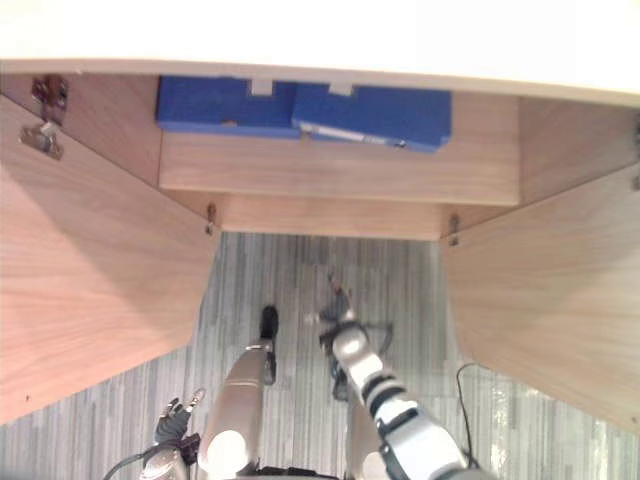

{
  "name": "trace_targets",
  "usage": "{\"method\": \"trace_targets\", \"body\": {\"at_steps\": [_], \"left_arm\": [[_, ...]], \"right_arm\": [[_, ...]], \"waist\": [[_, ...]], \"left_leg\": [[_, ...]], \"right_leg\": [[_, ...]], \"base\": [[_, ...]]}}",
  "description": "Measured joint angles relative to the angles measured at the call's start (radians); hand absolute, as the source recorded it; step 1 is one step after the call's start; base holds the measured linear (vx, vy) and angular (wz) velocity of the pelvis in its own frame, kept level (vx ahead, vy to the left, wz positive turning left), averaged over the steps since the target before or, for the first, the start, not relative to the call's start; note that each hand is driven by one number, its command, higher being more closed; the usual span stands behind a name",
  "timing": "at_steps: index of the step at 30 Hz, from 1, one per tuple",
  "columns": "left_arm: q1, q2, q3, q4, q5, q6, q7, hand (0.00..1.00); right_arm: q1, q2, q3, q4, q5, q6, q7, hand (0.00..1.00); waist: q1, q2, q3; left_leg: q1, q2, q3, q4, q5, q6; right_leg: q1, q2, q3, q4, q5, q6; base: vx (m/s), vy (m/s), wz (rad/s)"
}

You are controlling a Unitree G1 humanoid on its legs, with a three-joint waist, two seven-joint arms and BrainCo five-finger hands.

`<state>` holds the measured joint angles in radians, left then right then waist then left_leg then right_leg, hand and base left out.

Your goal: Walk over to the cabinet, pick up the folder, carry it to the office cabinet, place the folder inside the office cabinet, then close the office cabinet door

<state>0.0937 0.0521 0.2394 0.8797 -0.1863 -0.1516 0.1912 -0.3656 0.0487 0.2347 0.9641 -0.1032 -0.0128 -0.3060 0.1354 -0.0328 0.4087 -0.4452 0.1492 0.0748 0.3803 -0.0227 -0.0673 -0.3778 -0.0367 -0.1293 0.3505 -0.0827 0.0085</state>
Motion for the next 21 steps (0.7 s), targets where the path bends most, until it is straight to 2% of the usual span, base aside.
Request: {"method": "trace_targets", "body": {"at_steps": [3, 5, 7, 9, 11, 14, 17, 18, 19, 20, 21], "left_arm": [[0.007, 0.000, 0.022, 0.040, 0.045, 0.019, -0.002, 0.00], [0.019, 0.001, 0.034, 0.061, 0.086, 0.032, -0.003, 0.00], [0.029, 0.001, 0.040, 0.075, 0.116, 0.041, -0.006, 0.00], [0.031, 0.006, 0.044, 0.111, 0.149, 0.054, -0.013, 0.00], [0.032, 0.017, 0.044, 0.138, 0.185, 0.069, -0.020, 0.00], [0.017, 0.015, 0.042, 0.140, 0.194, 0.072, -0.023, 0.00], [-0.021, 0.005, 0.028, 0.143, 0.217, 0.072, -0.024, 0.00], [-0.027, -0.002, 0.020, 0.142, 0.217, 0.071, -0.024, 0.00], [-0.029, -0.025, 0.001, 0.136, 0.218, 0.069, -0.025, 0.00], [-0.030, -0.038, -0.008, 0.137, 0.218, 0.069, -0.026, 0.00], [-0.033, -0.045, -0.014, 0.130, 0.223, 0.066, -0.033, 0.00]], "right_arm": [[0.114, 0.024, -0.179, 0.067, -0.003, 0.019, 0.009, 0.00], [0.214, 0.021, -0.336, 0.093, -0.007, 0.031, 0.010, 0.00], [0.272, 0.016, -0.399, 0.093, 0.008, 0.034, 0.010, 0.00], [0.326, 0.016, -0.436, 0.086, 0.040, 0.033, 0.013, 0.00], [0.364, 0.016, -0.455, 0.069, 0.084, 0.030, 0.019, 0.00], [0.388, 0.024, -0.489, 0.059, 0.096, 0.022, 0.022, 0.00], [0.387, 0.027, -0.504, 0.057, 0.125, 0.019, 0.029, 0.00], [0.387, 0.028, -0.518, 0.057, 0.126, 0.019, 0.030, 0.00], [0.390, 0.027, -0.544, 0.054, 0.127, 0.021, 0.032, 0.00], [0.391, 0.027, -0.555, 0.054, 0.127, 0.022, 0.032, 0.00], [0.396, 0.025, -0.570, 0.050, 0.125, 0.022, 0.034, 0.00]], "waist": [[-0.006, 0.000, -0.075], [-0.008, 0.001, -0.156], [-0.011, 0.004, -0.203], [-0.020, 0.010, -0.256], [-0.043, 0.010, -0.304], [-0.047, 0.009, -0.336], [-0.062, 0.011, -0.336], [-0.062, 0.013, -0.336], [-0.065, 0.014, -0.342], [-0.066, 0.014, -0.345], [-0.066, 0.017, -0.347]], "left_leg": [[0.054, 0.002, 0.018, 0.017, -0.029, 0.005], [0.122, 0.003, 0.058, 0.009, -0.052, 0.015], [0.186, 0.005, 0.103, -0.011, -0.066, 0.018], [0.238, 0.005, 0.139, -0.035, -0.072, 0.016], [0.296, -0.006, 0.160, -0.089, -0.068, 0.014], [0.360, -0.026, 0.181, -0.159, -0.037, 0.009], [0.442, -0.029, 0.236, -0.208, -0.020, 0.012], [0.458, -0.028, 0.254, -0.219, -0.019, 0.012], [0.487, -0.029, 0.296, -0.236, -0.018, 0.012], [0.501, -0.027, 0.320, -0.242, -0.019, 0.011], [0.531, -0.012, 0.380, -0.255, -0.022, 0.004]], "right_leg": [[0.057, 0.001, 0.011, -0.026, -0.001, 0.010], [0.110, -0.016, 0.016, -0.044, -0.010, 0.019], [0.154, -0.043, -0.006, -0.063, -0.005, 0.027], [0.187, -0.060, -0.020, -0.092, 0.009, 0.041], [0.227, -0.077, -0.040, -0.125, 0.028, 0.049], [0.258, -0.089, -0.039, -0.134, 0.033, 0.053], [0.288, -0.095, -0.024, -0.133, 0.027, 0.049], [0.292, -0.110, -0.055, -0.129, 0.021, 0.040], [0.298, -0.168, -0.178, -0.106, 0.015, 0.034], [0.300, -0.196, -0.238, -0.095, 0.015, 0.032], [0.311, -0.233, -0.358, -0.090, 0.022, 0.014]], "base": [[0.04, 0.061, -0.15], [0.04, 0.103, -0.41], [0.02, 0.115, -0.66], [0.04, 0.112, -0.59], [0.06, 0.051, -0.23], [0.06, 0.014, -0.06], [0.03, 0.016, -0.34], [0.02, 0.052, -0.69], [0.02, 0.056, -0.75], [0.02, 0.045, -1.22], [0.02, 0.009, -1.10]]}}
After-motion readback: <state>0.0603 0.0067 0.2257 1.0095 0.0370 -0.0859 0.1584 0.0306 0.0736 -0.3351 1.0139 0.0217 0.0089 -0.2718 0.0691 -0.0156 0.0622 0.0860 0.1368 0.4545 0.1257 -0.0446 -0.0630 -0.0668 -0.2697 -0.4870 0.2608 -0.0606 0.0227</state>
